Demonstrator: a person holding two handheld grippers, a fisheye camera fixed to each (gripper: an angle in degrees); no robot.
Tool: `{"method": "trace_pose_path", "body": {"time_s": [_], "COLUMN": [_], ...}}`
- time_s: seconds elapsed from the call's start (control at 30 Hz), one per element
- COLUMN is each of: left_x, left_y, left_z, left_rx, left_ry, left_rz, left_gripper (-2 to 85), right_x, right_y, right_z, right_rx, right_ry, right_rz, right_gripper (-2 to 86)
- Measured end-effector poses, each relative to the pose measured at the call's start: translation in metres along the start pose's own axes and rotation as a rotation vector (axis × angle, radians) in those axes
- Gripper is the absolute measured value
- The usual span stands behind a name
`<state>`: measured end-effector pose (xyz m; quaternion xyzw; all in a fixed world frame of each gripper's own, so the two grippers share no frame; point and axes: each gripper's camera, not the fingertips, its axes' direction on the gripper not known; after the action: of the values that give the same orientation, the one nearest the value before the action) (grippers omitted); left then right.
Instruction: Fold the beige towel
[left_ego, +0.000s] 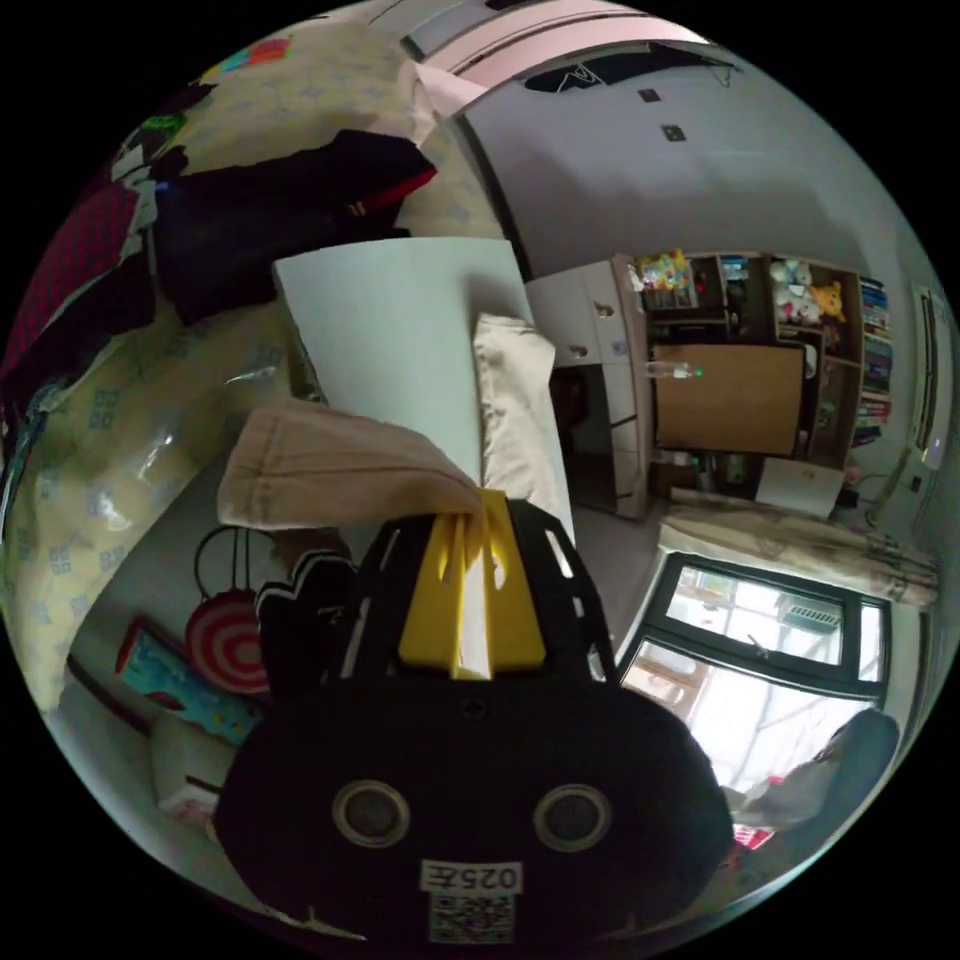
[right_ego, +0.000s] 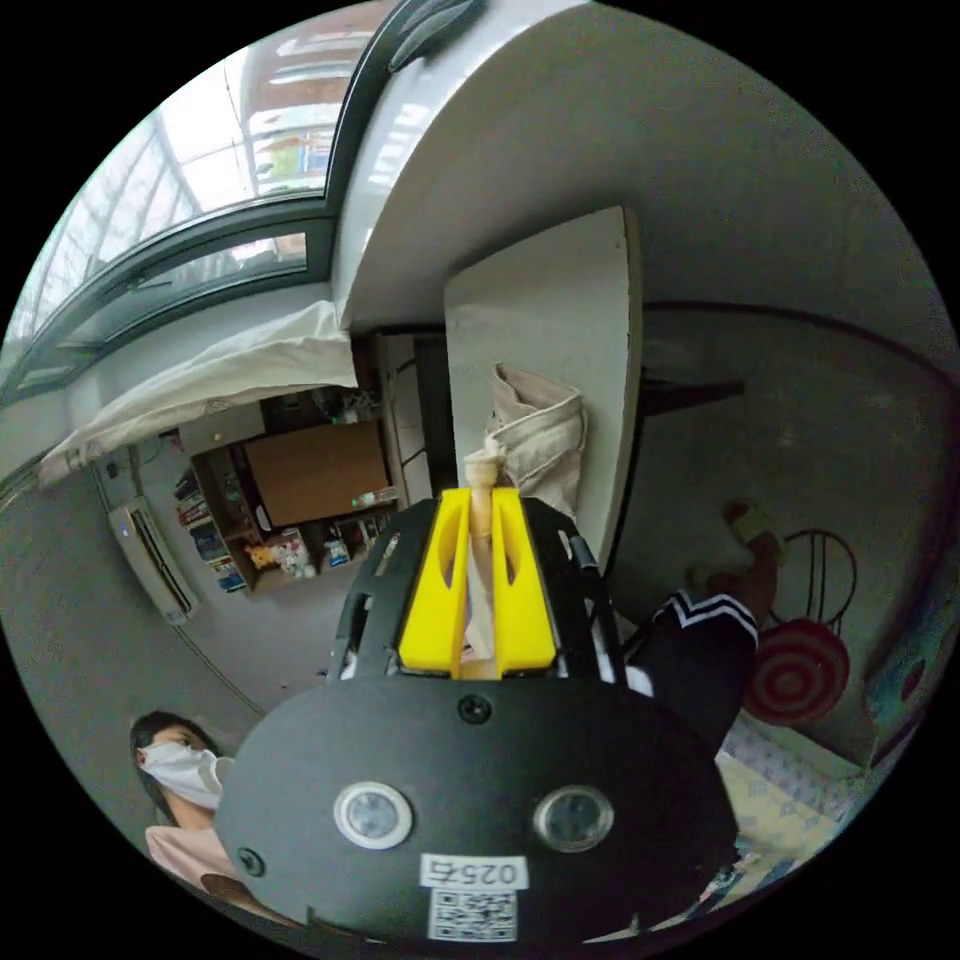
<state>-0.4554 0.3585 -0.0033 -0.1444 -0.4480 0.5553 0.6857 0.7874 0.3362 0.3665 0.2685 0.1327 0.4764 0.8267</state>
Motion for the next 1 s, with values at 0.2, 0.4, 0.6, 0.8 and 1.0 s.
{"method": "trace_pose_path", "body": {"time_s": [0.2, 0.4, 0.6, 0.8, 1.0], "left_x": [0.07, 0.116, 0.119, 0.091, 0.043], "left_y": [-0.111, -0.227, -0.262, -0.253, -0.179], "left_z": [0.123, 0.305, 0.376, 0.37, 0.31], "left_rx": [-0.118, -0.258, -0.264, -0.199, -0.059], "left_ry": [0.056, -0.078, -0.186, -0.068, -0.045], "left_rz": [0.082, 0.033, 0.004, 0.061, 0.179], "left_gripper": [-1.2, -0.8, -1.4, 0.7, 3.1], "right_x": [-0.058, -0.054, -0.058, -0.07, -0.059], "right_y": [-0.055, -0.112, -0.108, -0.093, -0.044], "right_z": [0.075, 0.173, 0.194, 0.182, 0.162], "right_rx": [-0.091, -0.072, -0.029, -0.019, 0.026], "right_ry": [0.034, 0.125, 0.128, 0.074, 0.384], "right_rz": [-0.062, 0.067, 0.092, -0.091, -0.276], "right_gripper": [4.8, 5.2, 6.3, 4.1, 13.2]}}
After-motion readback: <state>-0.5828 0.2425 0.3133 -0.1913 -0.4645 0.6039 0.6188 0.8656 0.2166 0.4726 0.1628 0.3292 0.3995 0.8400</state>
